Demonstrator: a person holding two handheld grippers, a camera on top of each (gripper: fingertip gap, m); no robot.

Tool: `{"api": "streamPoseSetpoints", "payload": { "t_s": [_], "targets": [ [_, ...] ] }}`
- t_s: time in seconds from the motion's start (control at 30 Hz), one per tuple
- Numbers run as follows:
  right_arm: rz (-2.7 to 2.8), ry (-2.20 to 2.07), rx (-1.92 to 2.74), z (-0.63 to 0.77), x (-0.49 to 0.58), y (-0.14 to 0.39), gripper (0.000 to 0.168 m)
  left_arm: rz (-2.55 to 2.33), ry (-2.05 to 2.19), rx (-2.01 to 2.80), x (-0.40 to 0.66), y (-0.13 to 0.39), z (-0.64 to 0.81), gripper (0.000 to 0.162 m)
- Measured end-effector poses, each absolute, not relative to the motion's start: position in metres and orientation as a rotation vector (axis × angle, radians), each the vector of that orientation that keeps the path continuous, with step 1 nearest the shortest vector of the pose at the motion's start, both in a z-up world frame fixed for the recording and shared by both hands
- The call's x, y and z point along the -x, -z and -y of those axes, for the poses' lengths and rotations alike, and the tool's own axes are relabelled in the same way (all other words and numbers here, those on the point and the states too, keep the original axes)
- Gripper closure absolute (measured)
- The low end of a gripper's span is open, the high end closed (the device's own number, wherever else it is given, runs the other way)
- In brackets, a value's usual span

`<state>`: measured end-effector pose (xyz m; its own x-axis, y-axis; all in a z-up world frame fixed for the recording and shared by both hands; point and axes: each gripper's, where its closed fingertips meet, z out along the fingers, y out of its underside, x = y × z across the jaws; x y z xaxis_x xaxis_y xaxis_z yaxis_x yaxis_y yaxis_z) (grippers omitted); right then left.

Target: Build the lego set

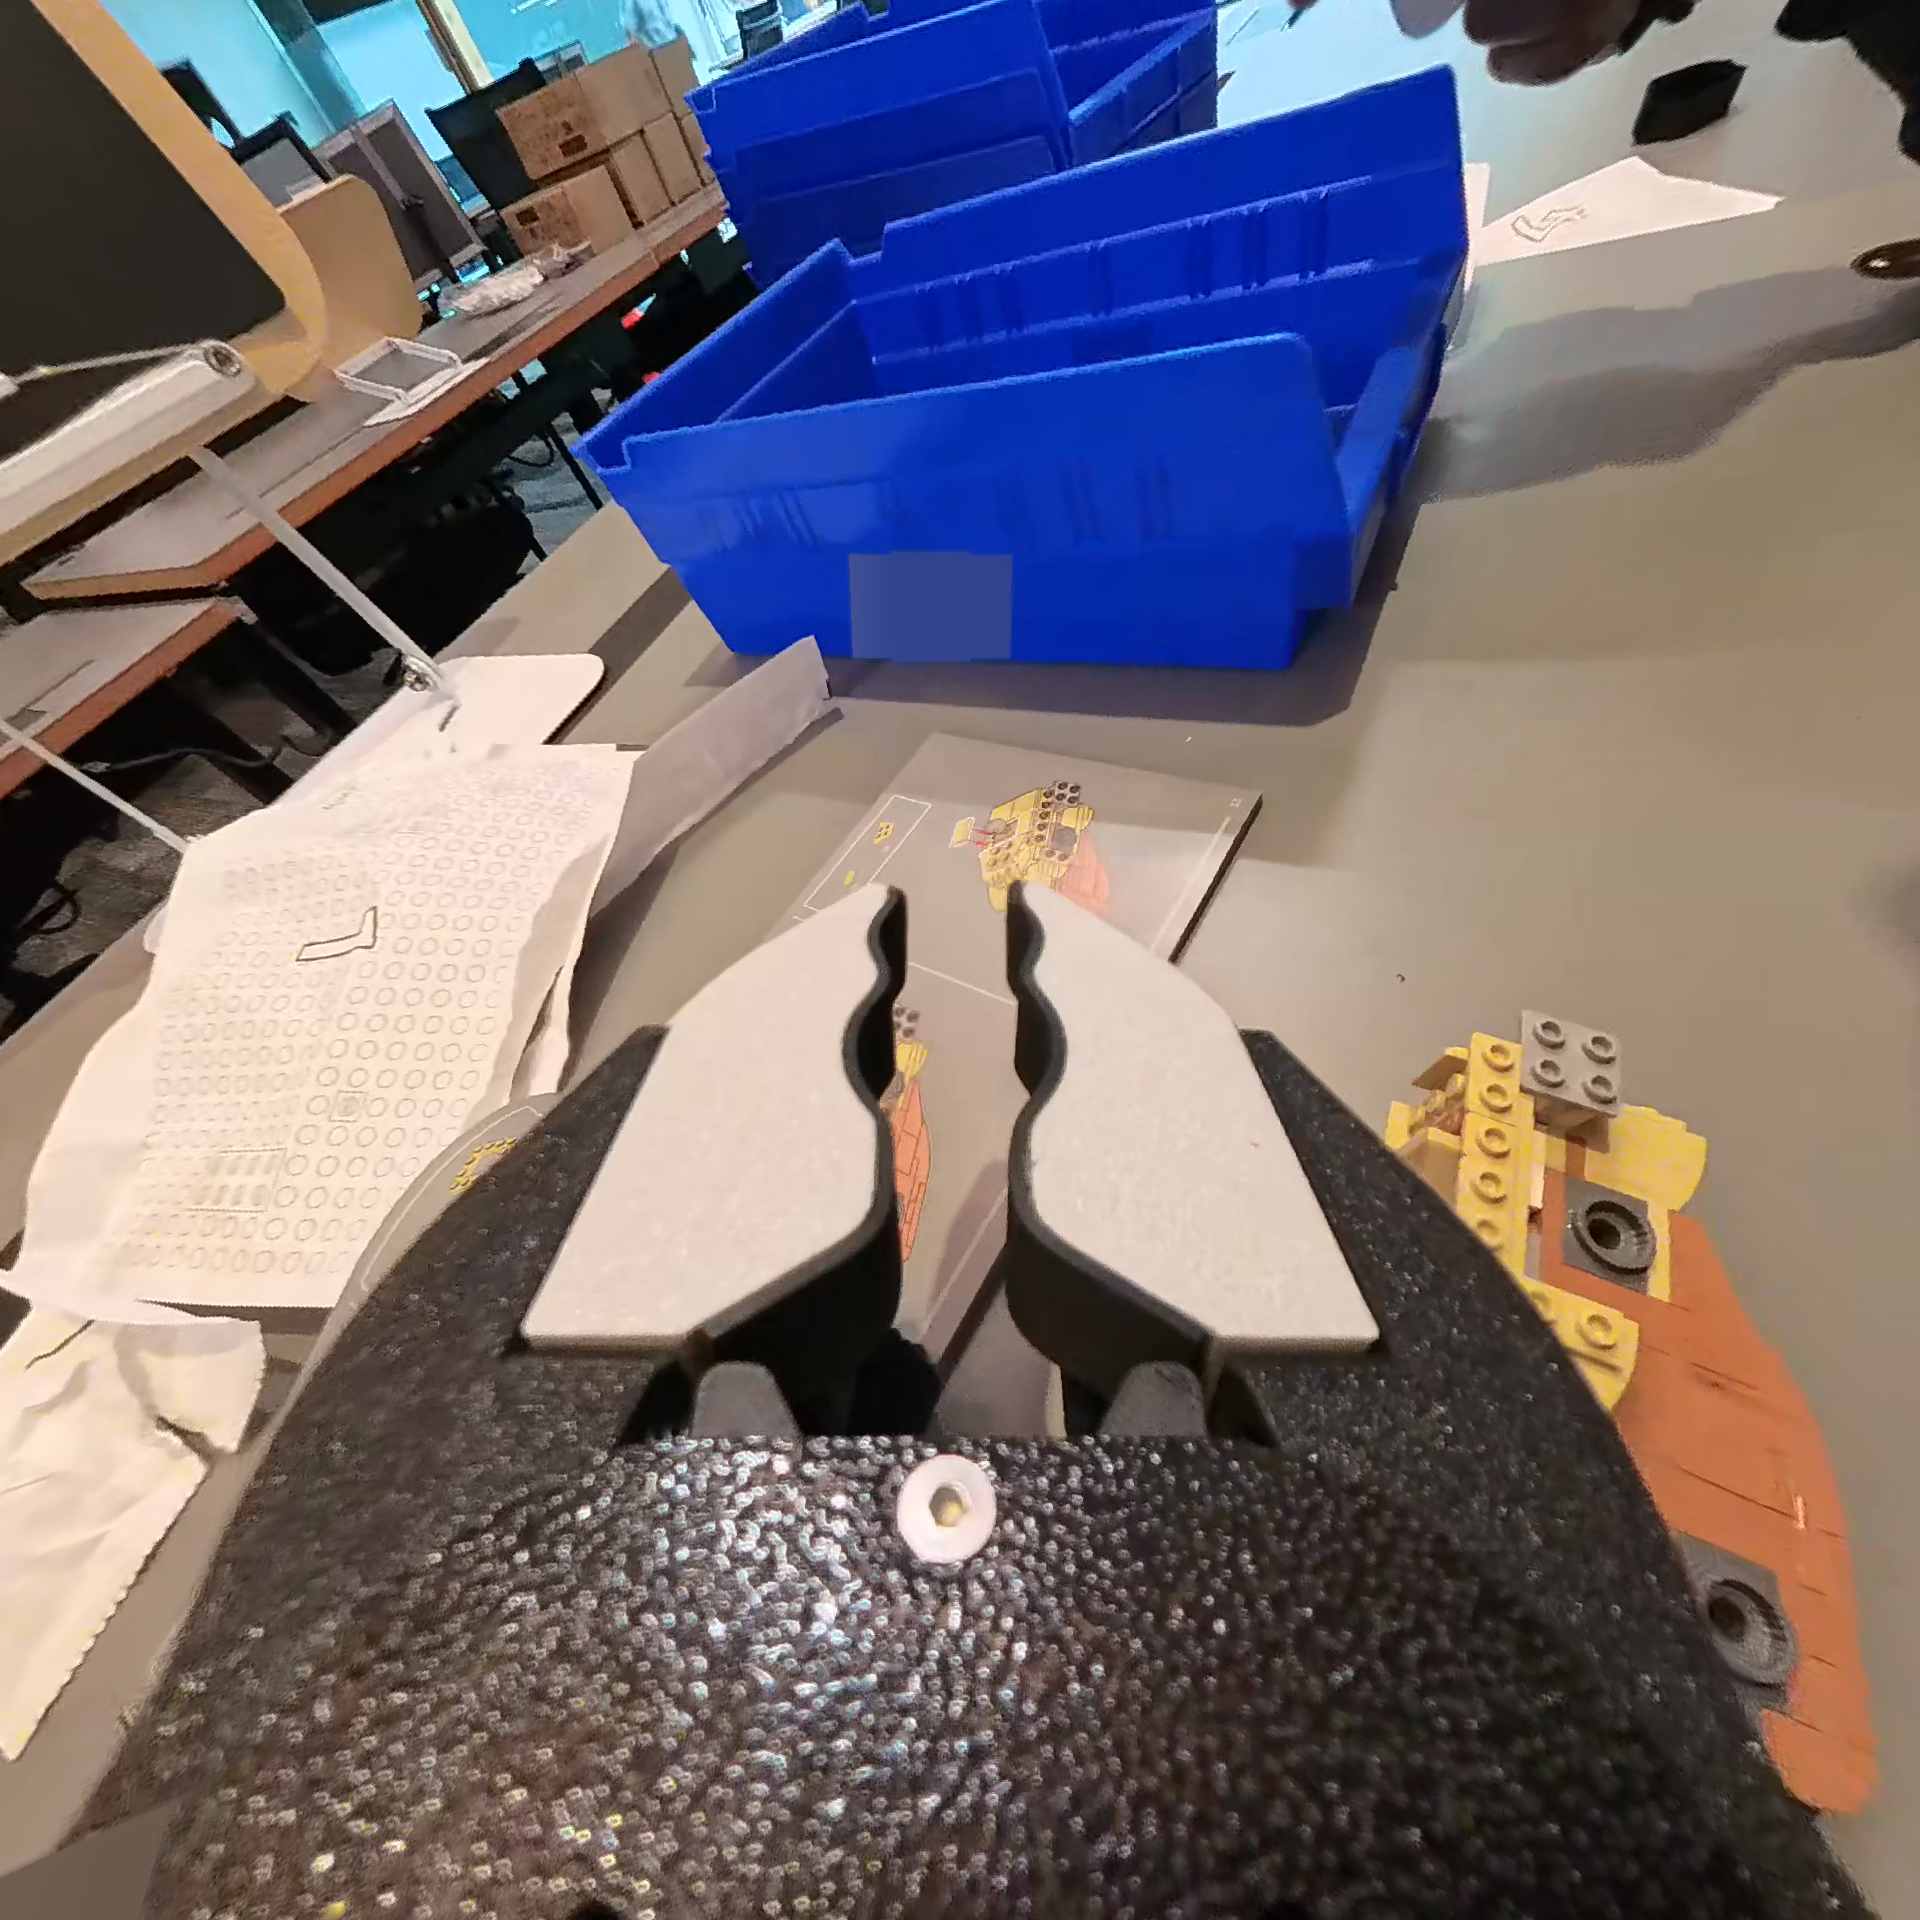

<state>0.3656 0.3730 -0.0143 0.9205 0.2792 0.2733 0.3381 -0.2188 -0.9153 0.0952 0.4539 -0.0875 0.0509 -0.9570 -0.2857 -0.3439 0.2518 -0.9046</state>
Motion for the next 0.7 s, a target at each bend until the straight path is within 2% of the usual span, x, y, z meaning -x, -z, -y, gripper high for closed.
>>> {"api": "streamPoseSetpoints", "payload": {
  "t_s": [0.7],
  "targets": [
    [0.483, 0.012, 1.935, -0.376, -0.347, 0.043, 0.168, -1.532, 0.944, 1.334, -0.097, 0.092, -0.430, 0.145]
  ]
}}
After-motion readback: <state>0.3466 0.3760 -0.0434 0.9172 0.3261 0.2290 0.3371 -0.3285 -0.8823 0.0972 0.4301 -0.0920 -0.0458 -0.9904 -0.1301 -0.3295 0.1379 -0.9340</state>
